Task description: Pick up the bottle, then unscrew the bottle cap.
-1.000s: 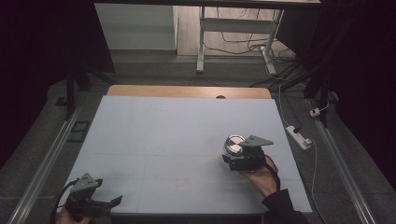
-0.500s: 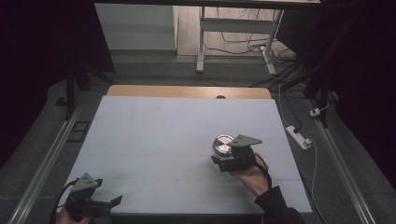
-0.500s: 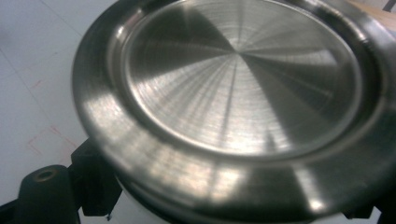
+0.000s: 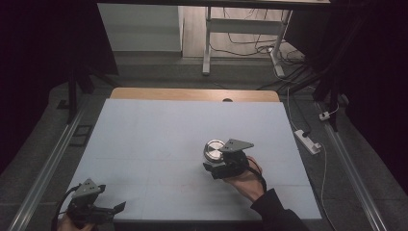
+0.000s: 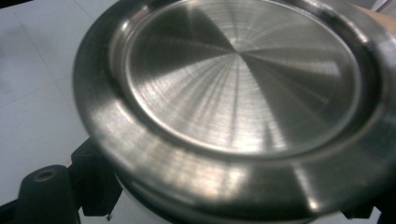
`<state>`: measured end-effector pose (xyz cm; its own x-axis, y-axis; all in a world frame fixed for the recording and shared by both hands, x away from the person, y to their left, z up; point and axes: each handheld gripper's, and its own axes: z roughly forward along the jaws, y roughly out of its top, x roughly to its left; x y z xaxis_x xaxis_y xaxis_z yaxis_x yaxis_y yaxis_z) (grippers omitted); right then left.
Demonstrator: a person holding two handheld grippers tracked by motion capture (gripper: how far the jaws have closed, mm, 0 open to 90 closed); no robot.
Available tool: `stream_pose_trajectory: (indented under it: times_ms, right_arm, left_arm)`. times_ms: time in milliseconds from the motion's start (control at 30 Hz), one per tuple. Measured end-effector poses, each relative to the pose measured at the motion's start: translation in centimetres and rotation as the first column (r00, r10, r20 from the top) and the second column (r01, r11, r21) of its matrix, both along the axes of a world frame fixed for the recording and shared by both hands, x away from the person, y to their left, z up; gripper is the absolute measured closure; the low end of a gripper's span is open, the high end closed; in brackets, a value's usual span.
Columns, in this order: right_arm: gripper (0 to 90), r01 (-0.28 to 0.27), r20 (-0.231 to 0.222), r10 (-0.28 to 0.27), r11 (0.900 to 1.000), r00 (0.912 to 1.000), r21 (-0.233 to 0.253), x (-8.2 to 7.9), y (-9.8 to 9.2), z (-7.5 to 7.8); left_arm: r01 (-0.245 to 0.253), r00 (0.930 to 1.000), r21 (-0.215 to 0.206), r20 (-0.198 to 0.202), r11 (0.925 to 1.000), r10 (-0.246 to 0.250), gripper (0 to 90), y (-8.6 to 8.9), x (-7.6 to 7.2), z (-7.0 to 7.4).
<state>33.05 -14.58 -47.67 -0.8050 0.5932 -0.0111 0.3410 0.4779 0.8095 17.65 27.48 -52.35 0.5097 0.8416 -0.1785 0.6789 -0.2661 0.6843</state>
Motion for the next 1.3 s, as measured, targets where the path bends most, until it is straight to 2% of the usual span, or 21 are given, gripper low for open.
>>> stream_pose_trajectory:
  times_ms: [367,800,1167,1300]
  right_arm:
    - [14.7,-0.048,-0.001,0.048,0.999,0.9988,0.001,-0.1,2.2,-0.1]
    - [14.7,-0.112,0.014,0.113,0.993,0.9935,-0.026,-0.5,5.1,-0.5]
    - [14.8,-0.119,0.016,0.119,0.992,0.9927,-0.039,-0.6,5.5,-0.7]
    - [14.8,-0.12,0.019,0.121,0.992,0.9925,-0.039,-0.6,5.5,-0.7]
  left_arm:
    - [0.001,1.0,0.001,-0.001,1.0,-0.001,0.7,0.0,0.0,0.0]
    - [0.003,1.0,0.003,-0.003,1.0,-0.003,0.7,0.0,-0.1,0.0]
    - [-0.002,1.0,0.002,-0.003,1.0,0.002,0.4,0.0,-0.1,0.0]
    - [-0.001,1.0,-0.017,-0.009,0.9999,0.001,0.0,0.2,0.0,0.0]
